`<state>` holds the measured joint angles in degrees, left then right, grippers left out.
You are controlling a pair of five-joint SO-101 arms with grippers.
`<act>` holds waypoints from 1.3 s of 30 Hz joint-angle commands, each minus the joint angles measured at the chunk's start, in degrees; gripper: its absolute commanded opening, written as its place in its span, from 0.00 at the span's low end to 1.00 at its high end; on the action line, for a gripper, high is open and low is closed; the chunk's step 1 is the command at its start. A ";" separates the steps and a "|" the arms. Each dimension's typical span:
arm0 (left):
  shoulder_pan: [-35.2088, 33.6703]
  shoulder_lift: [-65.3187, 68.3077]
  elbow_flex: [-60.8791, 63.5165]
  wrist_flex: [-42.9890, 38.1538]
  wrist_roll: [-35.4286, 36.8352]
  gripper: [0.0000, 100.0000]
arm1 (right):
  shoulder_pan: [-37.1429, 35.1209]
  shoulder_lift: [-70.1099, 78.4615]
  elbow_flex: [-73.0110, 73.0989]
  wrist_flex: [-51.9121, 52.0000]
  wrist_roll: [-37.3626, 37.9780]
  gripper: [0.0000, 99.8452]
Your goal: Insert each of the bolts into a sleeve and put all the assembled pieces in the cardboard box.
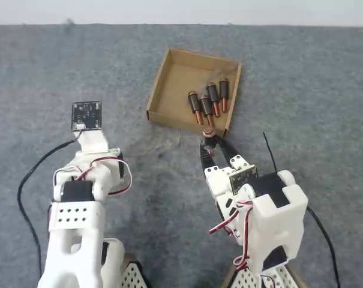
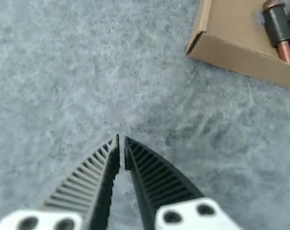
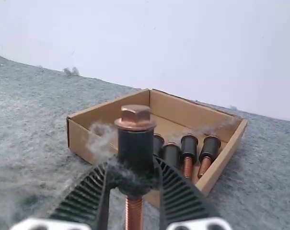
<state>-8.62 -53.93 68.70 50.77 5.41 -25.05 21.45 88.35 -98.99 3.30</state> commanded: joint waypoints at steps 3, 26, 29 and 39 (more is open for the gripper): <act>-0.26 -13.98 -3.47 6.95 -3.87 0.01 | 0.66 -0.75 -1.76 -1.54 0.79 0.01; -7.74 -51.08 24.04 3.08 -4.40 0.01 | 0.66 -0.84 -1.67 -1.71 0.79 0.01; -7.74 -49.58 26.24 1.49 -4.40 0.01 | 0.66 -0.84 -1.67 -1.71 0.79 0.01; -7.74 -50.46 27.82 8.26 -4.40 0.01 | 1.98 -1.10 -2.81 -1.71 0.44 0.01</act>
<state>-16.00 -103.16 97.19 57.10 1.71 -24.18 21.45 88.18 -98.99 3.30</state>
